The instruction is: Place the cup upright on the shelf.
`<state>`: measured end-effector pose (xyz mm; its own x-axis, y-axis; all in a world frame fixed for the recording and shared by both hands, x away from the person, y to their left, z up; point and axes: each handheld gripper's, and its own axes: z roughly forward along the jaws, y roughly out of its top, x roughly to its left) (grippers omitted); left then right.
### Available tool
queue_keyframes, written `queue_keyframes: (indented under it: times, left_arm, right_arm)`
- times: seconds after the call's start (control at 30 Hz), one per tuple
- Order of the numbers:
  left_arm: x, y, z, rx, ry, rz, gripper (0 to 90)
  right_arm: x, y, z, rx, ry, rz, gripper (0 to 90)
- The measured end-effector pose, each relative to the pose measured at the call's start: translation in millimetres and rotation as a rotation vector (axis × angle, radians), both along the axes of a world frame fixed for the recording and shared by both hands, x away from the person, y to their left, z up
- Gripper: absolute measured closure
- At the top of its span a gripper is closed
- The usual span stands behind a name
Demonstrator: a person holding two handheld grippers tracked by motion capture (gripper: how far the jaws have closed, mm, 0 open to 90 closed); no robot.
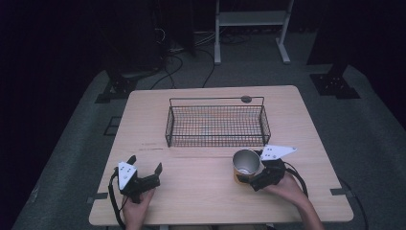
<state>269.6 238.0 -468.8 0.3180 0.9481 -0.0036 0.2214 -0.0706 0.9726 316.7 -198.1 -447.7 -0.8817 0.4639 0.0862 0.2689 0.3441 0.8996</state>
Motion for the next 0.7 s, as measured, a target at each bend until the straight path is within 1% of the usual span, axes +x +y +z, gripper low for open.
queue_keyframes:
  times: [0.07, 0.23, 0.27, 0.3, 0.4, 0.47, 0.53, 0.7]
  left_arm:
    - [0.0, -0.1, 0.0, 0.0, 0.0, -0.001, 0.0]
    - [-0.1, -0.3, 0.0, 0.0, 0.0, 0.0, 0.0]
    - [-0.1, -0.3, 0.0, 0.0, 0.0, 0.0, 0.0]
    - [-0.2, -0.4, 0.0, 0.0, 0.0, 0.0, 0.0]
    - [-0.2, -0.3, 0.0, 0.0, 0.0, 0.0, 0.0]
    - [-0.1, -0.3, 0.0, 0.0, 0.0, 0.0, 0.0]
    - [-0.1, -0.3, 0.0, 0.0, 0.0, 0.0, 0.0]
    - [-0.1, -0.1, 0.0, 0.0, 0.0, -0.001, 0.0]
  right_arm:
    - [0.7, 1.0, -0.2, 0.009, 0.004, 0.002, 0.1]
    - [1.6, 0.6, -1.1, 0.008, 0.009, -0.001, 0.6]
    - [1.4, 0.3, -1.0, 0.011, 0.01, 0.001, 5.3]
    - [1.2, -0.2, -0.7, 0.021, 0.008, 0.006, 7.3]
    - [1.4, -0.4, 0.0, 0.027, 0.006, 0.005, 7.4]
    - [1.2, -0.6, 0.0, 0.029, 0.008, 0.008, 9.6]
    - [1.0, -0.4, 0.2, 0.026, 0.003, 0.006, 9.7]
    - [1.5, -2.1, 1.6, 0.036, 0.022, 0.015, 10.0]
